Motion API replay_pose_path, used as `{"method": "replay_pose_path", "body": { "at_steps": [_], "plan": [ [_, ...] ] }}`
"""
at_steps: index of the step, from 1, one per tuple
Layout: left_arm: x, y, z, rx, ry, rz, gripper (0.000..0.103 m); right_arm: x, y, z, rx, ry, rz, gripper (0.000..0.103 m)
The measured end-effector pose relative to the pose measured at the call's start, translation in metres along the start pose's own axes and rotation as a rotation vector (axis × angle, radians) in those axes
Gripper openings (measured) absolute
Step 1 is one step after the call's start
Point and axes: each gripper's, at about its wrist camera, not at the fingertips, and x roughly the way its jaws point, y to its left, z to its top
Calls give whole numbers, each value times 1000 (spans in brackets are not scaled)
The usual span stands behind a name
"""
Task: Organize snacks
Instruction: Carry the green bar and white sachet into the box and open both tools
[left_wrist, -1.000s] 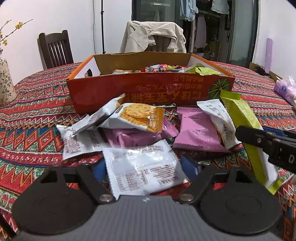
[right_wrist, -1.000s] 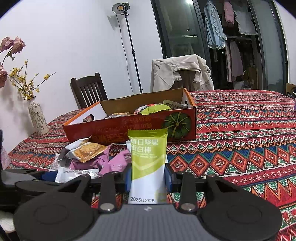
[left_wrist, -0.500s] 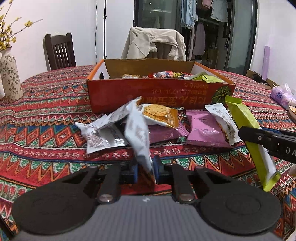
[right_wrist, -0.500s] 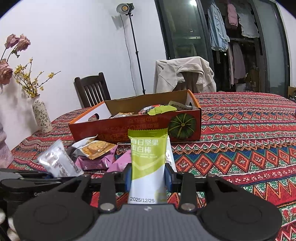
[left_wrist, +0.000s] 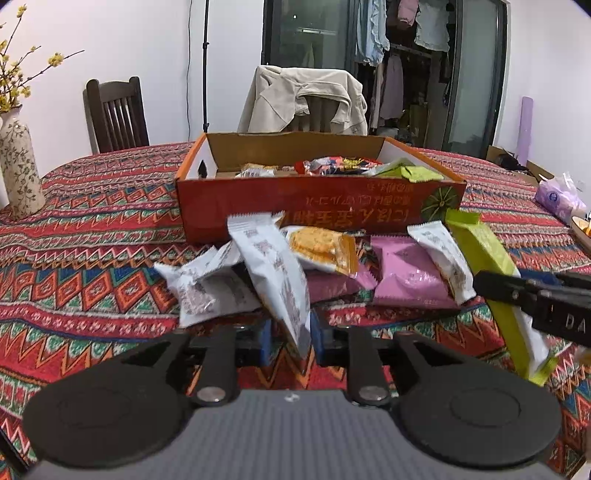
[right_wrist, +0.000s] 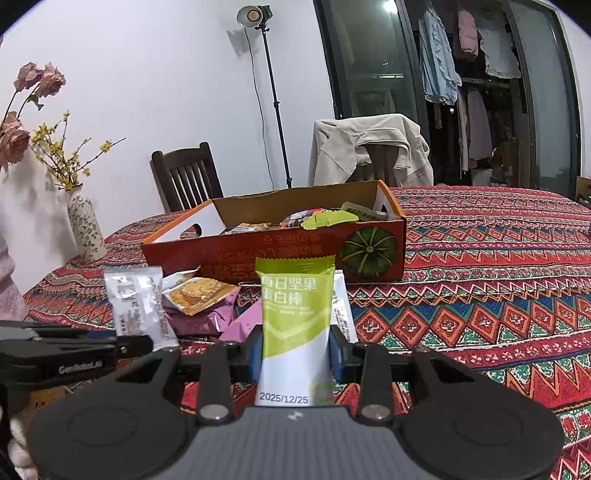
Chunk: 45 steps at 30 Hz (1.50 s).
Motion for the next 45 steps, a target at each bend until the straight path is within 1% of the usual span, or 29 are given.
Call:
{"method": "replay_pose_path", "body": {
  "at_steps": [1,3,6,9,10,13,16,20,24,28,32,34,37,40,42,45],
  "plan": [
    [1,0,2,-2,-5,0,25,0,0,0,0,1,-1,35],
    [2,0,6,-4,-22,-2,28,1,-1,0,0,2,-2,35],
    [5,-1,12,2,-40,12,28,2,-1,0,1,3,-5,35],
    [10,1,13,-1,-37,9,15,3,-1,0,1,5,-3,35],
    [11,1,13,-5,-34,3,14,3,-1,0,0,6,-3,35],
    [8,2,11,-6,-40,-5,13,3,-1,-1,0,7,-4,35],
    [-1,1,11,1,-65,-10,13,3,-1,0,-5,2,-1,35],
    [-17,2,15,7,-111,-28,13,1,3,3,-15,-11,6,35],
    [-31,2,26,17,-167,-35,13,-2,8,13,-30,-36,8,35],
    [-36,2,47,30,-223,-33,13,-5,15,34,-50,-87,2,35],
    [-29,2,76,31,-267,-31,13,0,21,67,-61,-152,-3,35],
    [-23,2,91,14,-280,-29,13,8,22,86,-57,-167,-9,35],
    [-10,4,114,-39,-301,-30,13,28,23,115,-36,-187,-26,34],
    [6,3,135,-62,-321,-15,13,51,20,138,-5,-194,-39,34],
    [20,4,147,-72,-327,2,13,70,19,149,6,-195,-54,34],
    [42,9,156,-82,-337,36,13,97,13,158,33,-188,-62,34]
  ]
}}
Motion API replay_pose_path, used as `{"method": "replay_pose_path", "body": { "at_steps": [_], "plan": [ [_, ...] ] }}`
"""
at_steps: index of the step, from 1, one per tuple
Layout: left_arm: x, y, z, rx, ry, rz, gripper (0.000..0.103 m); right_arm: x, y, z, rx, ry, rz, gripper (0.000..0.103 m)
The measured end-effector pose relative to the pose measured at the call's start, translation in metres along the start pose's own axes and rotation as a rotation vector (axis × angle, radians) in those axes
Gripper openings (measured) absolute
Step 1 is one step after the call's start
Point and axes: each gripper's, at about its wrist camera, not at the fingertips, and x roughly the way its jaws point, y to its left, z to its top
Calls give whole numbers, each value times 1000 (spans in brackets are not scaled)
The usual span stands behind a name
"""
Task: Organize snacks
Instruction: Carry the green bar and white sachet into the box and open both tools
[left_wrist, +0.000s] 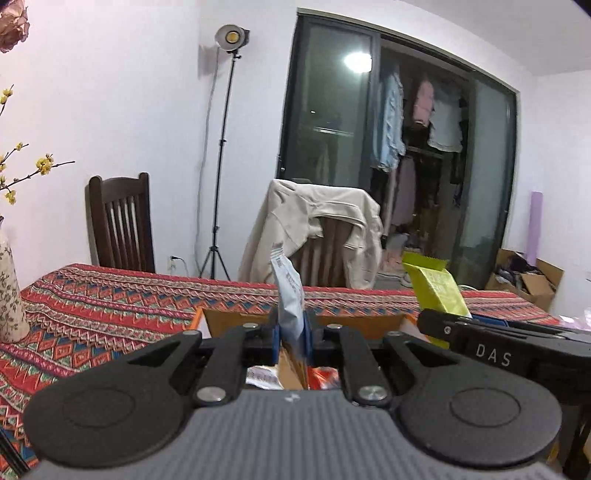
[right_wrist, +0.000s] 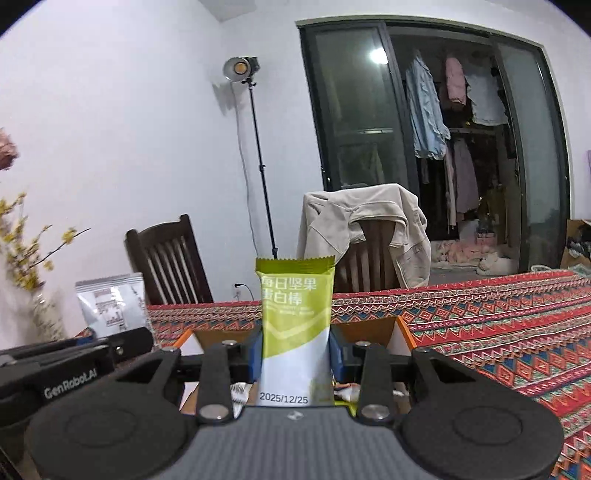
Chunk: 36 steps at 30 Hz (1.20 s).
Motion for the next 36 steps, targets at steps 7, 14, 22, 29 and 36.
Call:
{"method": "replay_pose_path", "body": {
  "at_steps": [7,14,22,29,36],
  "plan": [
    [47,19,-25,-5,67,32,13,44,-16,-20,46,14,10,34],
    [51,26,-36,-21,97,11,19,63,-21,-31,54,94,12,43],
    [29,25,-39,-15,22,56,103,48,-31,-32,80,53,-10,102],
    [14,23,-31,-26,2,79,103,32,-29,-31,68,27,-18,103],
    [-21,25,-15,-63,-11,61,103,-8,-22,-24,40,-19,-22,103]
  ]
}}
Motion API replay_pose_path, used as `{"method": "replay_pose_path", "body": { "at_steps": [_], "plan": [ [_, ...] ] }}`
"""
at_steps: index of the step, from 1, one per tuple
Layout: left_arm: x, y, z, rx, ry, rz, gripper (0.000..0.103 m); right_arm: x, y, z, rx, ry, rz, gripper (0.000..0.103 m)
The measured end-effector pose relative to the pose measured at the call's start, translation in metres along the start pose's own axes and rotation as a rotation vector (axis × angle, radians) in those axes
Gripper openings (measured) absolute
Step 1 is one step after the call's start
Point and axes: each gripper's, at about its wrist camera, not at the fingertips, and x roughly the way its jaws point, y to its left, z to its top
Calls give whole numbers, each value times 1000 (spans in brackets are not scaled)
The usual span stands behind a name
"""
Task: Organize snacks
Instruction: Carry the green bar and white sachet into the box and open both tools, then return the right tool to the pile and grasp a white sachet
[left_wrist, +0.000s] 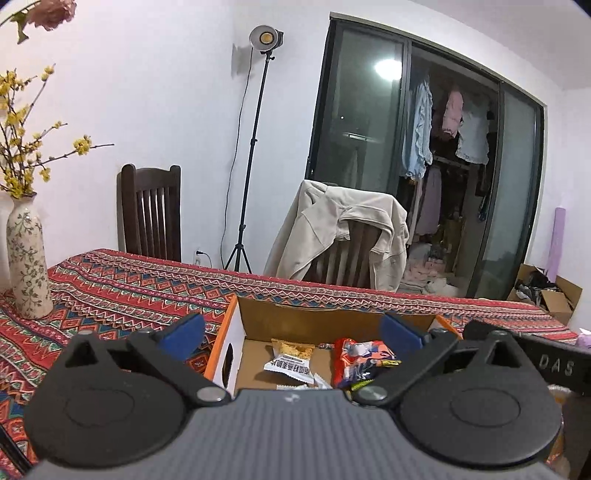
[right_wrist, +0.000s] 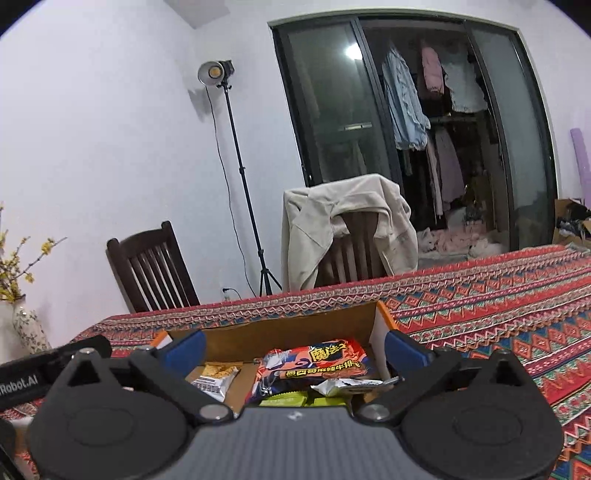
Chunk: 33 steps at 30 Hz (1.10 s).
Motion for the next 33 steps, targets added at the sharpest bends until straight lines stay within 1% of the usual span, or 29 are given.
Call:
{"method": "replay_pose_path", "body": {
  "at_steps": [5,13,19,22,25,28,30,33],
  "plan": [
    [-22,6,-7,14,31,-19,103,-33,0,-12,-50,25,3,103],
    [-46,28,-40,31,104,-7,103,-62,-9,-51,-87,133,-1,103],
    [-66,41,-67,52,129,-21,103,-79,-13,-78,-90,197,11,103],
    [-69,51,-80,42,145,-23,103,-81,-16,-90,-82,228,22,103],
    [-65,58,-90,25,162,-5,103,-77,-14,-97,-89,259,12,103],
    [-61,61,-93,4,174,-13,103,-74,-8,-98,-111,269,11,103],
    [-60,63,-94,-5,175,-24,103,-71,-4,-97,-129,269,-4,103],
    [-60,66,-95,-20,175,-34,103,-61,-6,-94,-142,290,-28,103]
  ]
}}
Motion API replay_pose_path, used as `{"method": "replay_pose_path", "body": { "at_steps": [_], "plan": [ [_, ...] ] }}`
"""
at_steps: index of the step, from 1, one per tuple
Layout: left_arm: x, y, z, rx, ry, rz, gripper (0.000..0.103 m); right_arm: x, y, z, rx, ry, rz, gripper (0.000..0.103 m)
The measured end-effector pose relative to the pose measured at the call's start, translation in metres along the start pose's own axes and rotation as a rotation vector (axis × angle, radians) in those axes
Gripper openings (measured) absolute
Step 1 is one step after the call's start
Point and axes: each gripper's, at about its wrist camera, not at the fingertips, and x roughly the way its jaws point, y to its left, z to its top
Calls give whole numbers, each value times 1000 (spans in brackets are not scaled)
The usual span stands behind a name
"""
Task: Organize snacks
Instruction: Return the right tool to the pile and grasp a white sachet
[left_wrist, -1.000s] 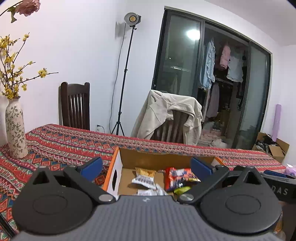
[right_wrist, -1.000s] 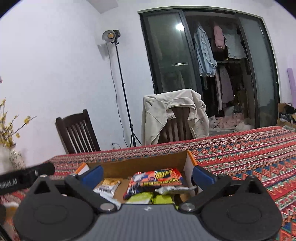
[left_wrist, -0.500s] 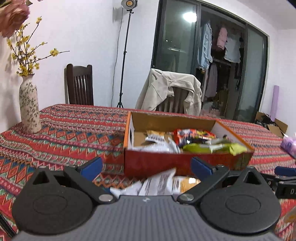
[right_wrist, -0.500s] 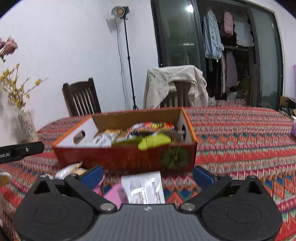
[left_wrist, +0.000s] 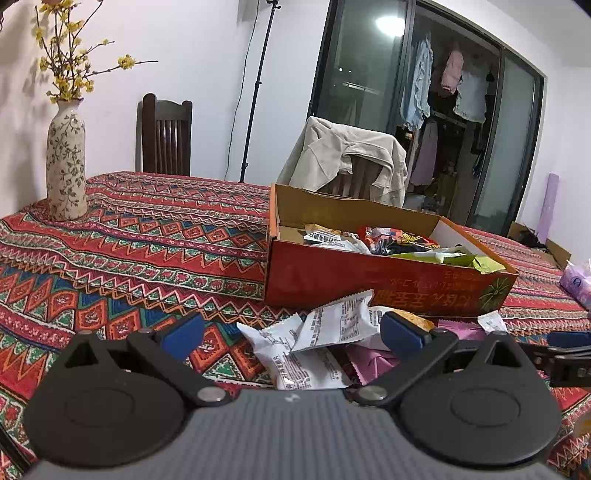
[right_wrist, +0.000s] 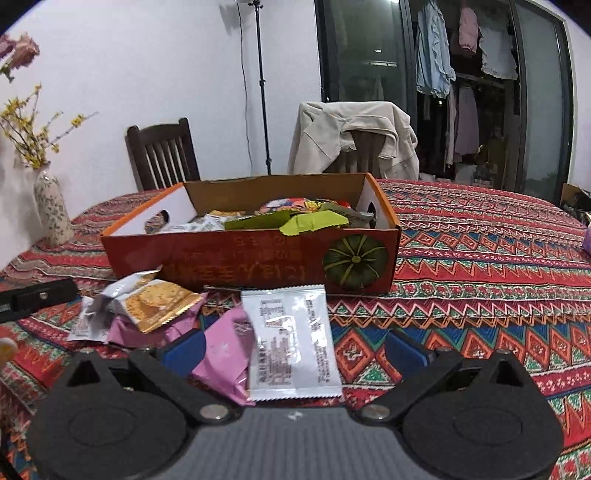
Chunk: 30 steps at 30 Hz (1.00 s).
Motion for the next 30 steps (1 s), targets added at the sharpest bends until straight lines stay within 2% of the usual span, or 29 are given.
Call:
{"method": "replay_pose_path", "body": {
  "at_steps": [4,8,10,12,18,22,30],
  "plan": [
    [3,2,0,-13,9,-6,103,18,-2,6,-18,38,-4,93],
    [5,2,0,-15,18,-4,103,32,-8,3,28,59,52,83],
    [6,2,0,-18,22,-7,103,30,-10,1,43,44,87,72],
    [6,2,0,-19,23,-6,103,26,-11,0,51,25,113,51],
    [6,1,-1,-15,16,6,103,15,-18,-2,89,-50,90,44],
    [6,-1,0,-10,22,15,103,7,-22,-2,104,-109,68,43],
    [1,-7,16,58,-1,49,103,1,-23,-3,101,-142,50,43]
  ]
}}
